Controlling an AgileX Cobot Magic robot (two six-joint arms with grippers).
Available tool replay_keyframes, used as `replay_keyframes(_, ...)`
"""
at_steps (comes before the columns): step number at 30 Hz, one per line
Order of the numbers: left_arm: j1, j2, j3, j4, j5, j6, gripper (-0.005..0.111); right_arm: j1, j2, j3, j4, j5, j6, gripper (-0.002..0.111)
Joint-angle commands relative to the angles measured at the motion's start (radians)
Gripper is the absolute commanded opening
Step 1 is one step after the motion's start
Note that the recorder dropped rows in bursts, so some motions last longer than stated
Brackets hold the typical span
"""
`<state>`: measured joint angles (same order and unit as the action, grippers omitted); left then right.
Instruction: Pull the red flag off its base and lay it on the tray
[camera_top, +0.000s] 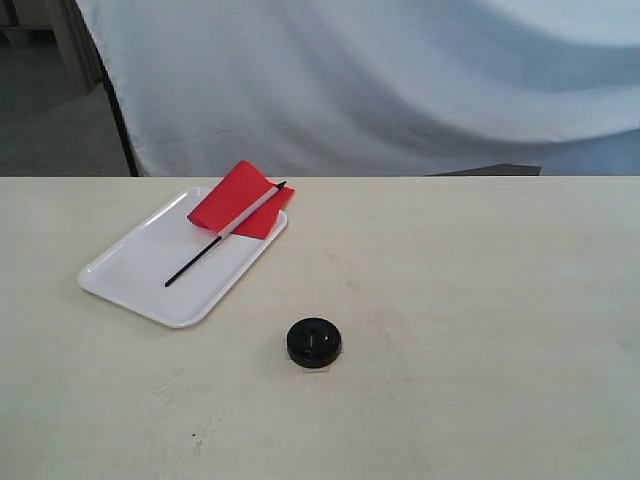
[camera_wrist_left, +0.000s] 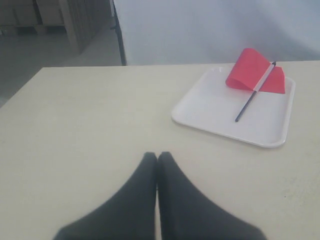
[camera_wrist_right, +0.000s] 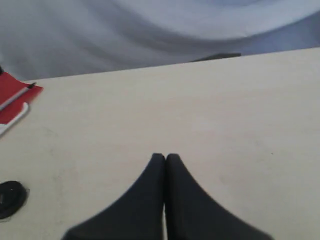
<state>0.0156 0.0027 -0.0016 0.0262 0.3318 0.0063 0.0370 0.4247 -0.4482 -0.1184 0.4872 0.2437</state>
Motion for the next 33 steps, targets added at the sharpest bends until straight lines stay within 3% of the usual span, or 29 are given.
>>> replay_keyframes(1,-0.004,-0.003,0.002,0.004,-0.003,-0.006,0.000,0.050,-0.227,0.046,0.002,0.002,0.015,-0.001)
replay_keyframes(5,-0.004,-0.003,0.002,0.004,-0.003,-0.006,0.000,0.060,-0.425,0.067,0.002,-0.005,0.022,-0.001)
replay_keyframes(15,-0.004,-0.003,0.002,0.004,0.011,-0.006,0.000,0.070,-0.425,0.070,0.002,-0.124,0.060,-0.001)
replay_keyframes(21,-0.004,-0.003,0.002,0.004,0.011,-0.006,0.000,0.070,-0.425,0.307,-0.105,-0.370,0.056,-0.001)
replay_keyframes(25,-0.004,-0.003,0.002,0.004,0.011,-0.006,0.000,0.070,-0.425,0.448,-0.105,-0.385,0.058,-0.001)
replay_keyframes(33,-0.004,-0.003,0.002,0.004,0.011,-0.006,0.000,0.070,-0.425,0.448,-0.020,-0.348,0.071,-0.001)
